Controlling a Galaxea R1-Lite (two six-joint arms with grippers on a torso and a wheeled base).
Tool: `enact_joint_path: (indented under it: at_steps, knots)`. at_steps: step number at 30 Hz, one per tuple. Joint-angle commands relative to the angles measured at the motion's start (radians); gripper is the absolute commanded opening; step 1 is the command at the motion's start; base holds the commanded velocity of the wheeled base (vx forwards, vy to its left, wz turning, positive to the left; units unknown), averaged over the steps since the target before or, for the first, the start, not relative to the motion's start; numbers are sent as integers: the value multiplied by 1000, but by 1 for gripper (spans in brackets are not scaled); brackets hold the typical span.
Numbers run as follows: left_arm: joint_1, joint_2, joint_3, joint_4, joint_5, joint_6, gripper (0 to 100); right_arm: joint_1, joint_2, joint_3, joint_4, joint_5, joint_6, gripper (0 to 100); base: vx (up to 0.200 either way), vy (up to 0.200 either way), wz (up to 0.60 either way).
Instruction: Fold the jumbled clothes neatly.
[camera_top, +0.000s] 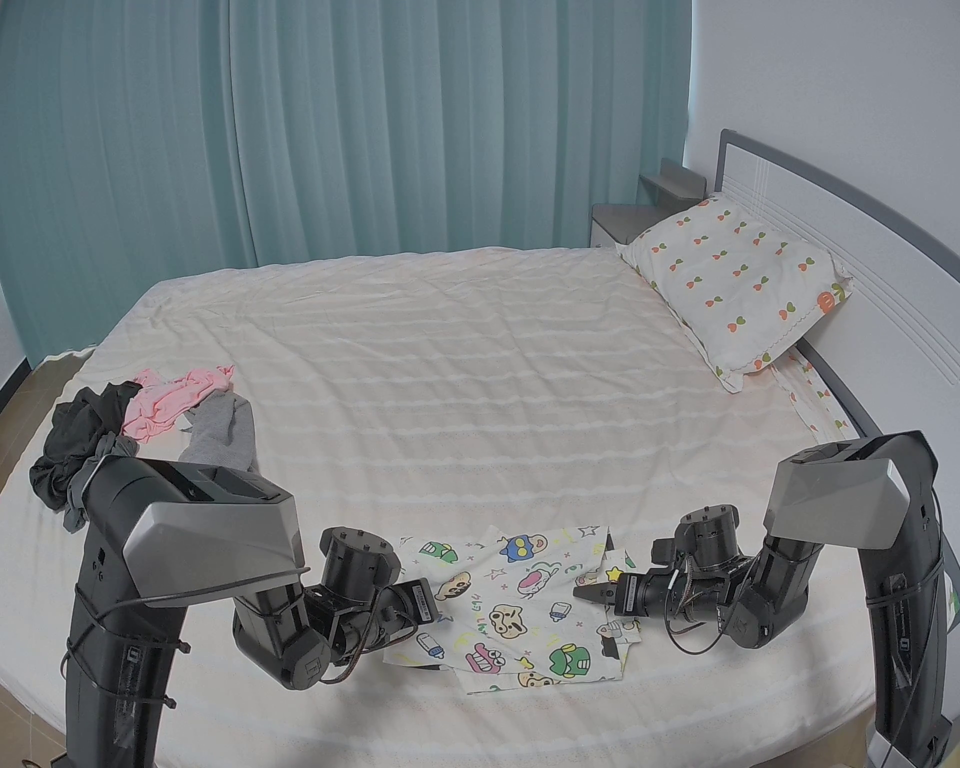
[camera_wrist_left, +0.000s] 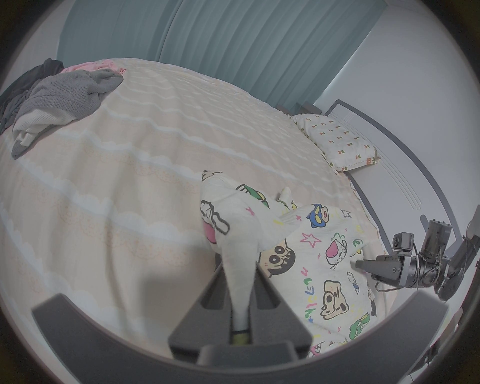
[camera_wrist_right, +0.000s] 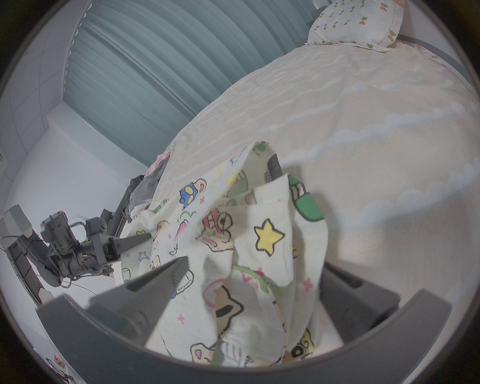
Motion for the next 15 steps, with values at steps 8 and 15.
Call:
enact_joint_path:
  at_steps: [8,15]
  knots:
    - [-16,-2,6,-9,2,-16,0,15,-32,-3,62,0,-45,0,0,0,0]
    - [-29,-25,65,-81,4,-16,0,24,-35,69,-88,11,-34,0,0,0,0]
